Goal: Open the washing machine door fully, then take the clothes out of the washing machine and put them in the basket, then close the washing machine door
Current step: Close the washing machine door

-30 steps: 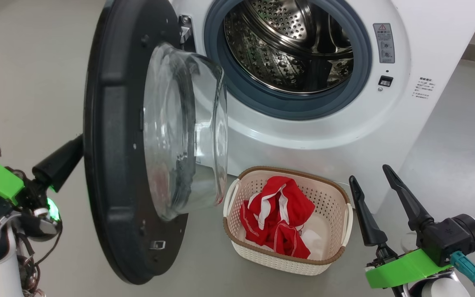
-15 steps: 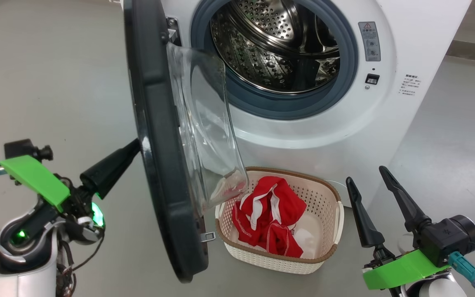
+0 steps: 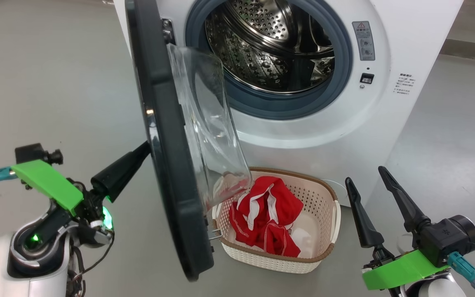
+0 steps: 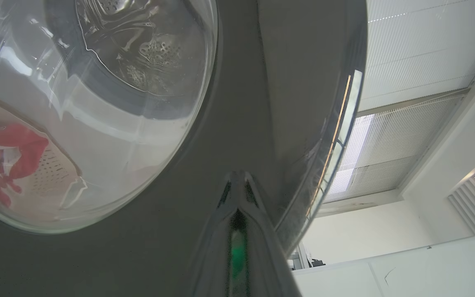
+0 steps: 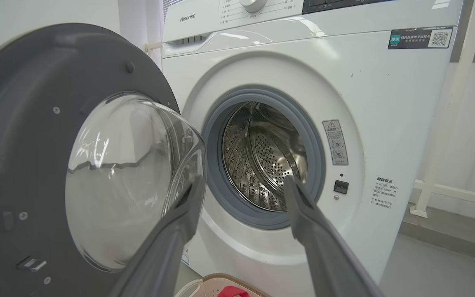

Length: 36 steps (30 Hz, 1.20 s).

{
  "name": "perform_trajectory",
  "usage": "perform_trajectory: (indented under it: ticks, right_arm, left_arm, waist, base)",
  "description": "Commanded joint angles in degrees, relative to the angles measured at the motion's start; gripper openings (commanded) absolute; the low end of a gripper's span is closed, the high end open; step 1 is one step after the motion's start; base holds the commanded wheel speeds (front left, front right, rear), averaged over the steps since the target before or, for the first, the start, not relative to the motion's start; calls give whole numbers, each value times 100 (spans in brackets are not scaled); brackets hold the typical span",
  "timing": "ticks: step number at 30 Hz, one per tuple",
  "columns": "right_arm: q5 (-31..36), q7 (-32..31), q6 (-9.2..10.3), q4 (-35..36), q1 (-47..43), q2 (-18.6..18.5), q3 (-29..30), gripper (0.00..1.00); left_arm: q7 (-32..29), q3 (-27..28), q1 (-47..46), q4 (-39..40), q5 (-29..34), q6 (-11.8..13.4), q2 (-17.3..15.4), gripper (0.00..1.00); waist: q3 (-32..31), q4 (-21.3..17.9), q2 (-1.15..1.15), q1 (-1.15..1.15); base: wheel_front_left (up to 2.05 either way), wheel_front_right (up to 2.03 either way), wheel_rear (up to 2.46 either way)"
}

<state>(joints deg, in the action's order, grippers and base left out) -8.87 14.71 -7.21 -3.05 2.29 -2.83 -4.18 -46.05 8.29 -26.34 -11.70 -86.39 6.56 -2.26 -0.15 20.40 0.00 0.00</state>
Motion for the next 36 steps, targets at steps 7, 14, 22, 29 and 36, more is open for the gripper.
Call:
perform_trajectory:
  ticks: [7, 14, 22, 29, 36]
  right_arm:
    - [-53, 29, -28, 148, 71, -5, -96, 100]
    - [-66, 29, -28, 193, 82, -5, -90, 100]
    - [-51, 29, -28, 215, 107, -5, -101, 100]
    - [-80, 29, -28, 251, 106, -5, -109, 100]
    - [-142, 29, -28, 260, 93, -5, -102, 100]
  left_arm:
    - [534, 105, 79, 320, 762, -517, -457, 100]
    - [1799, -67, 351, 568, 2100, -1278, -802, 100]
    - [3998, -1025, 716, 1123, 3721, -1402, -1420, 100]
    - [5557, -1925, 1021, 1018, 4913, -1404, -2149, 100]
    - [5956, -2068, 1153, 814, 5444, -1342, -2228, 100]
  waist:
    - [42, 22, 0, 0]
    - [90, 33, 0, 0]
    - [120, 4, 0, 0]
    - [140, -73, 0, 0]
    - [139, -158, 0, 0]
  base:
    - [0, 0, 0]
    - [0, 0, 0]
    - [0, 0, 0]
    - [0, 0, 0]
    - [0, 0, 0]
